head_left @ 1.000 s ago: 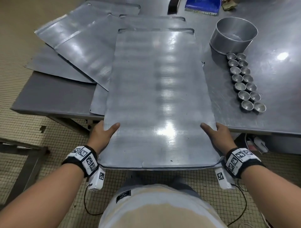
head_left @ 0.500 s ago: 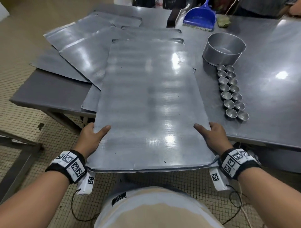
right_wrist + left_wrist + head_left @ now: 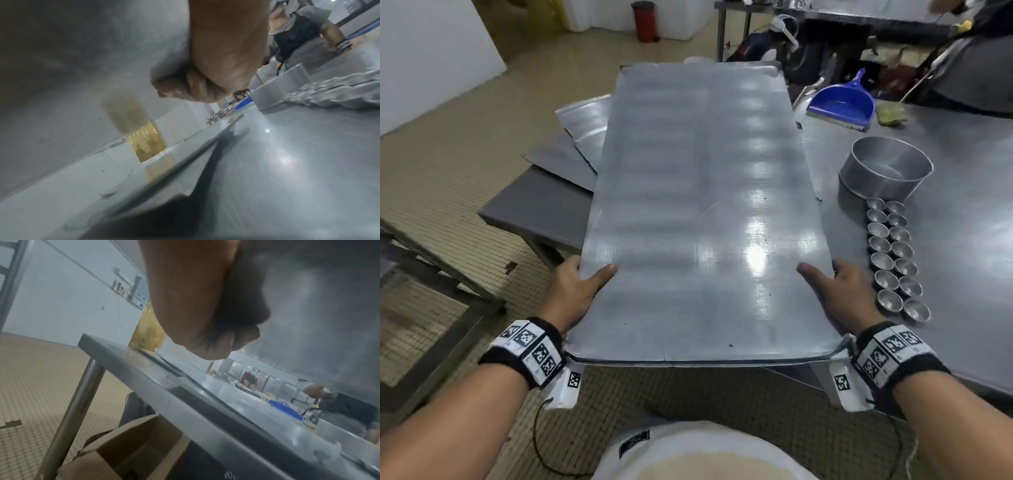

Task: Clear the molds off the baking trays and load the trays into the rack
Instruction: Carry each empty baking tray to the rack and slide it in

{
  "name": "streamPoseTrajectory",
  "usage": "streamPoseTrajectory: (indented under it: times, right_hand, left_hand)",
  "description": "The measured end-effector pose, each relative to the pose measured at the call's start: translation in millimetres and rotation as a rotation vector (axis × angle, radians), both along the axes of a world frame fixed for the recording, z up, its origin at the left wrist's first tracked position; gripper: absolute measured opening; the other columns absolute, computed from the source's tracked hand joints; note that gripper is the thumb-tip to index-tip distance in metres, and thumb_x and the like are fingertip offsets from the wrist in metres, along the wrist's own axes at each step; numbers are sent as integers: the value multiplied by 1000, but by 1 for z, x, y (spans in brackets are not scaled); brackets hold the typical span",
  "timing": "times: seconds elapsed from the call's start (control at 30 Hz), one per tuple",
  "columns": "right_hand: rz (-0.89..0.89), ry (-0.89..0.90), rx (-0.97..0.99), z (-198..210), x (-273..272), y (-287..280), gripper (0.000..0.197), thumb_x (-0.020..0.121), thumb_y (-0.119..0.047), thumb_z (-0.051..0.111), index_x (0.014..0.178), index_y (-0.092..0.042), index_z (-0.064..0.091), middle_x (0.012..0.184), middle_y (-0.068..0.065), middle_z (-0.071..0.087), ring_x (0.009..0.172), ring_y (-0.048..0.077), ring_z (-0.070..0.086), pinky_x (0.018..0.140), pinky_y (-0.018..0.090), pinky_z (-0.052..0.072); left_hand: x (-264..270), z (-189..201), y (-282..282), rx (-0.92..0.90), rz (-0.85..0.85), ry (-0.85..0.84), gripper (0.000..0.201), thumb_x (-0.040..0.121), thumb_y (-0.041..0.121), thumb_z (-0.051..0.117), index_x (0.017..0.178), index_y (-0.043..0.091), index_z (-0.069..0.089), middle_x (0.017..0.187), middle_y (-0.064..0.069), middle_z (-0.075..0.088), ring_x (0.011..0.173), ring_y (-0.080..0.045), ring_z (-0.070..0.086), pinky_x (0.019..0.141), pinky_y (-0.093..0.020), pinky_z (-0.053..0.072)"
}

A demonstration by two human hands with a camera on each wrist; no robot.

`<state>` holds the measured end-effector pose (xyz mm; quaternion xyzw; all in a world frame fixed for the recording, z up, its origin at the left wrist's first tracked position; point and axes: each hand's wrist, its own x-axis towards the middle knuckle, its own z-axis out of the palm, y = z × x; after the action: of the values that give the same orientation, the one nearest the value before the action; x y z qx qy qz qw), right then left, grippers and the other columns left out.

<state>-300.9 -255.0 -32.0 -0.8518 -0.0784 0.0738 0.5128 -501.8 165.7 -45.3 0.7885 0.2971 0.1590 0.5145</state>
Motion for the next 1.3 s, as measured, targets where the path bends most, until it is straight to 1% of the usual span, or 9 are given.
streamPoseTrajectory:
  times: [0.13, 0.23, 0.37, 0.5, 0.7, 0.9, 1.07, 1.2, 1.3]
  right_hand:
    - [34, -61, 17, 27, 29, 39, 41, 85, -52, 75, 75, -13, 68, 62, -4, 66, 56, 10, 60, 56, 30, 48]
    - [57, -142, 44, 57, 42, 78, 50, 89, -45, 73, 59, -15, 46, 44, -16, 41, 42, 2, 38, 51, 28, 32]
    - [110, -166, 91, 72, 72, 130, 60, 82, -65, 70, 69, -8, 58, 56, -3, 57, 55, 19, 58, 63, 40, 52]
    - [170, -201, 198, 98, 82, 187, 38, 84, -52, 75, 68, -19, 67, 60, -11, 66, 55, 10, 61, 62, 39, 53]
    - [302, -221, 267, 120, 97, 250, 41, 80, -59, 76, 90, -19, 72, 81, 0, 76, 76, 26, 73, 76, 57, 60]
    - [506, -262, 356, 145, 107, 294, 33, 82, -53, 76, 99, -25, 72, 93, 0, 78, 89, 23, 75, 87, 57, 58]
    - [663, -325, 328, 163, 108, 323, 45, 84, -54, 73, 98, -13, 68, 88, 1, 75, 85, 23, 73, 82, 47, 58]
    - [803, -298, 342, 170, 93, 343, 37, 87, -49, 74, 93, -13, 66, 81, 6, 73, 77, 26, 70, 75, 42, 55]
    - [903, -232, 375, 164, 76, 363, 52, 82, -57, 75, 92, -9, 61, 76, 10, 68, 69, 23, 63, 72, 41, 53]
  left_hand:
    - [7, 37, 20, 97, 78, -29, 21, 88, 35, 76, 96, 18, 65, 89, 10, 69, 77, 0, 64, 58, -15, 47]
    - [8, 54, 53, 139, 128, -86, 33, 87, 43, 75, 96, 13, 68, 90, 2, 74, 81, -13, 70, 66, -29, 55]
    - [4, 76, 100, 151, 199, -139, 59, 75, 71, 72, 99, 17, 69, 94, 1, 76, 86, -19, 73, 76, -46, 60]
    - [-5, 106, 131, 157, 260, -209, 47, 80, 59, 74, 100, 16, 71, 96, 1, 76, 89, -18, 74, 80, -45, 61]
    - [-37, 136, 159, 203, 422, -297, 59, 70, 69, 78, 101, 19, 69, 99, 3, 77, 91, -16, 74, 80, -42, 60]
    - [-79, 163, 135, 300, 632, -289, 58, 66, 73, 75, 92, 24, 60, 96, 7, 71, 86, -13, 69, 74, -38, 55]
    - [-117, 172, 88, 319, 812, -262, 43, 82, 50, 77, 104, 16, 62, 97, 4, 71, 91, -17, 69, 69, -32, 52]
    - [-158, 170, 47, 360, 954, -250, 58, 69, 72, 74, 95, 21, 63, 94, 4, 73, 87, -18, 70, 77, -40, 57]
    - [-188, 174, 13, 377, 1051, -224, 46, 78, 59, 77, 100, 21, 66, 97, 7, 73, 92, -16, 70, 82, -39, 56]
